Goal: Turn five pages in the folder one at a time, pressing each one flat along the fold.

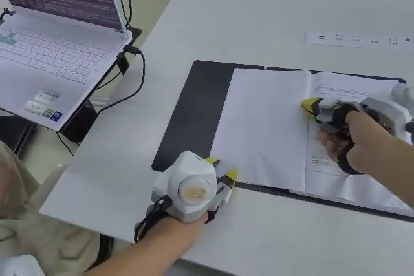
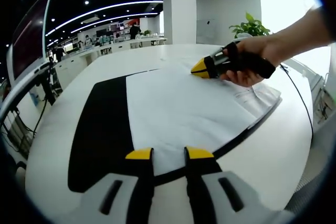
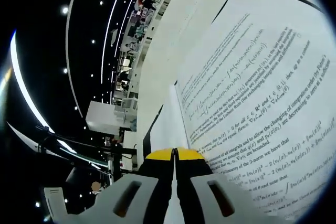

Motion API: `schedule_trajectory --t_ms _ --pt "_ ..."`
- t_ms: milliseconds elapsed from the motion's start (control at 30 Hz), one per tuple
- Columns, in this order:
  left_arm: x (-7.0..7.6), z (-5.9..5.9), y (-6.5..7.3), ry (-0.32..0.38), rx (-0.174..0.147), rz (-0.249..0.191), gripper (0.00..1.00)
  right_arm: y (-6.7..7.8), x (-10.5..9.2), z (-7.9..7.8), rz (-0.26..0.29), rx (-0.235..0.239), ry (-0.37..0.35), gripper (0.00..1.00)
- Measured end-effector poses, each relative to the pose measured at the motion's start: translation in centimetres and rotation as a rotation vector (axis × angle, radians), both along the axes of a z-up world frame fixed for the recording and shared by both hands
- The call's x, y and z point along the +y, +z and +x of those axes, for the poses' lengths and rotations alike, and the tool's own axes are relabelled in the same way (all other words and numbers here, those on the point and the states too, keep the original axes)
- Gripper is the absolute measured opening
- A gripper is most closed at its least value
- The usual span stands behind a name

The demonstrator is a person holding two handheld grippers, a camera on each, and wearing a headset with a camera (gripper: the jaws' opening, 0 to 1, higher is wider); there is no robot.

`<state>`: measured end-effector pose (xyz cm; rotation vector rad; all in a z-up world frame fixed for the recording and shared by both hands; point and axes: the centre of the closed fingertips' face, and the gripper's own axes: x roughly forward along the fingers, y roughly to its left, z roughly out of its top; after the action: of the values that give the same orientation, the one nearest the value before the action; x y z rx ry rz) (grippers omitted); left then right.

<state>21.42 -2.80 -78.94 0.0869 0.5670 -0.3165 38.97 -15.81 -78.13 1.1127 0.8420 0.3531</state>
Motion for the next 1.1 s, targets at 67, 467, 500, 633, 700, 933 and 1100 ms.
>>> schedule_trajectory --t_ms 67,467,500,633,700,933,1100 --pt "0.0 0.0 0.0 -0.003 0.000 0.003 0.21 0.1 0.2 0.4 0.012 0.001 -0.015 0.00" --pt "0.1 0.0 -0.1 0.003 -0.016 -0.009 0.21 -0.3 0.4 4.5 0.028 0.003 -0.044 0.00" --pt "0.1 0.0 -0.1 0.003 -0.017 -0.009 0.21 -0.4 0.4 4.9 0.019 0.002 -0.041 0.00" --pt "0.2 0.0 -0.2 0.004 -0.019 -0.011 0.21 -0.4 0.5 5.6 0.022 0.005 -0.059 0.00" --pt "0.1 0.0 -0.2 0.004 -0.020 -0.011 0.21 -0.3 0.5 6.3 0.042 0.009 -0.084 0.00" --pt "0.1 0.0 -0.1 0.006 -0.023 -0.013 0.21 0.0 0.0 8.1 0.058 -0.006 -0.173 0.00" --pt "0.1 0.0 -0.1 0.010 -0.022 -0.015 0.21 0.0 -0.3 9.0 0.086 -0.006 -0.219 0.00"
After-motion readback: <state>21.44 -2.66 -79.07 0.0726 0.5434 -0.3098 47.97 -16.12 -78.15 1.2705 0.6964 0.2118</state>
